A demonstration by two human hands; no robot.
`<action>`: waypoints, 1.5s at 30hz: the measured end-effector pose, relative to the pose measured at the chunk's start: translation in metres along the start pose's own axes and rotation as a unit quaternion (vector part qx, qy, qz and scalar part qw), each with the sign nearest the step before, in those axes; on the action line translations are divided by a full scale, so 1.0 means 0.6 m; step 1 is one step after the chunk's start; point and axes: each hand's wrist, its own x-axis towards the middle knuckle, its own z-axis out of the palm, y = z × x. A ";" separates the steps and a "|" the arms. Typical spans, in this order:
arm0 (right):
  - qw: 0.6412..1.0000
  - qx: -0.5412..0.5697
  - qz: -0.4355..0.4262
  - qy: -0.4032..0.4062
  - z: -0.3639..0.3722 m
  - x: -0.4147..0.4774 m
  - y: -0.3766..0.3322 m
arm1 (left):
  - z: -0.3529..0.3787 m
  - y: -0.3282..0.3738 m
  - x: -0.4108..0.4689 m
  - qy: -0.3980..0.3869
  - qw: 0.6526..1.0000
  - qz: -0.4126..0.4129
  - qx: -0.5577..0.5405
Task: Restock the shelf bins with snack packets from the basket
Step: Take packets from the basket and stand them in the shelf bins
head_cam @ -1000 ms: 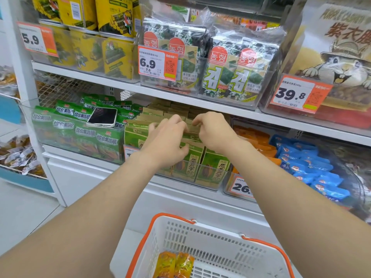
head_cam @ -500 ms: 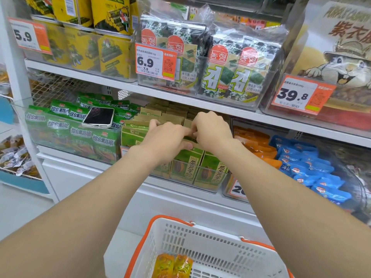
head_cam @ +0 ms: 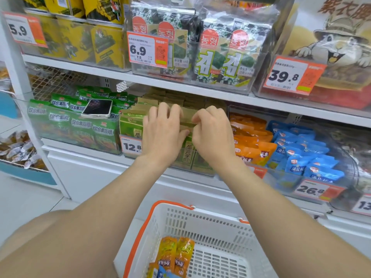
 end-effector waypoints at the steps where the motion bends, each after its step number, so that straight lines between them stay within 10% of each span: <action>1: 1.000 0.023 0.000 0.012 -0.002 -0.022 0.000 | 0.000 0.006 -0.011 0.020 1.000 0.012 -0.008; 7: 0.990 0.038 0.092 -0.099 -0.004 -0.174 0.024 | 0.035 0.032 -0.118 -0.115 0.989 0.094 -0.009; 12: 0.919 0.008 0.137 -0.370 0.028 -0.316 0.069 | 0.101 0.031 -0.225 -0.457 0.868 0.167 0.096; 26: 0.795 0.071 0.147 -0.584 0.137 -0.510 0.105 | 0.281 -0.002 -0.505 -0.765 0.629 0.115 0.070; 36: 0.772 0.072 0.186 -0.603 0.131 -0.518 0.130 | 0.293 0.017 -0.522 -0.767 0.625 0.122 0.077; 45: 0.760 0.113 0.345 -0.539 0.088 -0.512 0.173 | 0.256 0.031 -0.449 -0.544 0.759 -0.163 -0.319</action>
